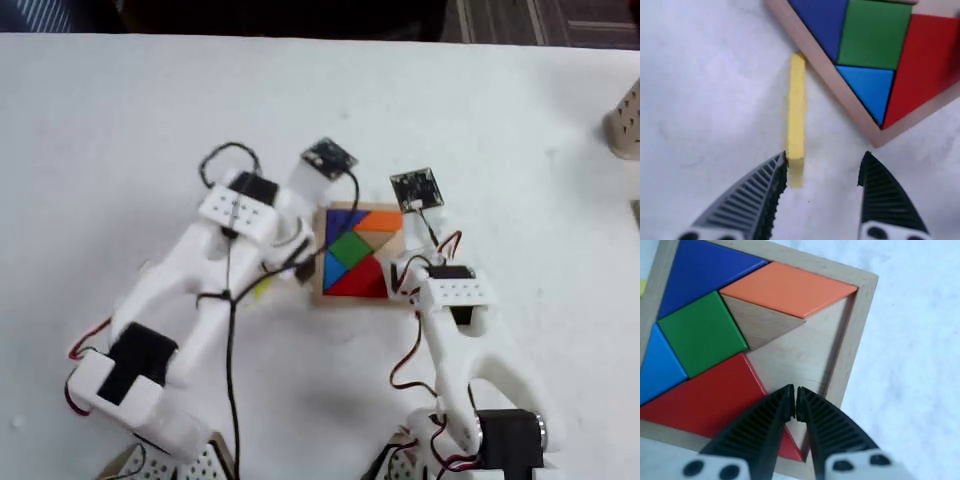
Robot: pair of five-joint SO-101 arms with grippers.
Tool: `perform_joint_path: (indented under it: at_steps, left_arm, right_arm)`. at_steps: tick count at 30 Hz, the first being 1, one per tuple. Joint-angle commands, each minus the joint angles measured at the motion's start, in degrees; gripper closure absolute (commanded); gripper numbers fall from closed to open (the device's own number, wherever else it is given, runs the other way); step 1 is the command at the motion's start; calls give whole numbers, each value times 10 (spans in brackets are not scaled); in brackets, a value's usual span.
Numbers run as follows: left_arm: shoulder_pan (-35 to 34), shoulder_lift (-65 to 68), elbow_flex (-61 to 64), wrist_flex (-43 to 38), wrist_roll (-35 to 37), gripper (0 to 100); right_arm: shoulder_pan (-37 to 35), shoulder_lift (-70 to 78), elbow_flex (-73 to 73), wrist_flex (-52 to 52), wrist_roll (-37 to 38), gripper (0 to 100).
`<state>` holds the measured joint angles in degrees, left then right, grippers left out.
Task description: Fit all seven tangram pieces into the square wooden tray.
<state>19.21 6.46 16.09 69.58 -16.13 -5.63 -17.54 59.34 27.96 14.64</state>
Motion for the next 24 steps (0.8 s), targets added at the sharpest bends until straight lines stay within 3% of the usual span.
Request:
perform_joint_path:
  at_steps: [1, 8, 14, 24]
  left_arm:
    - [25, -32, 21, -9, 21, 762]
    - [0, -31, 60, -88, 23, 763]
    - [-55, -4, 115, -201, 18, 766]
    - [-41, 24, 125, -204, -18, 717]
  right_arm:
    - [-3, -29, -7, 0, 8, 981]
    - [-4, -29, -7, 0, 8, 981]
    - [-5, -29, -7, 0, 8, 981]
    - [-5, -29, -7, 0, 8, 981]
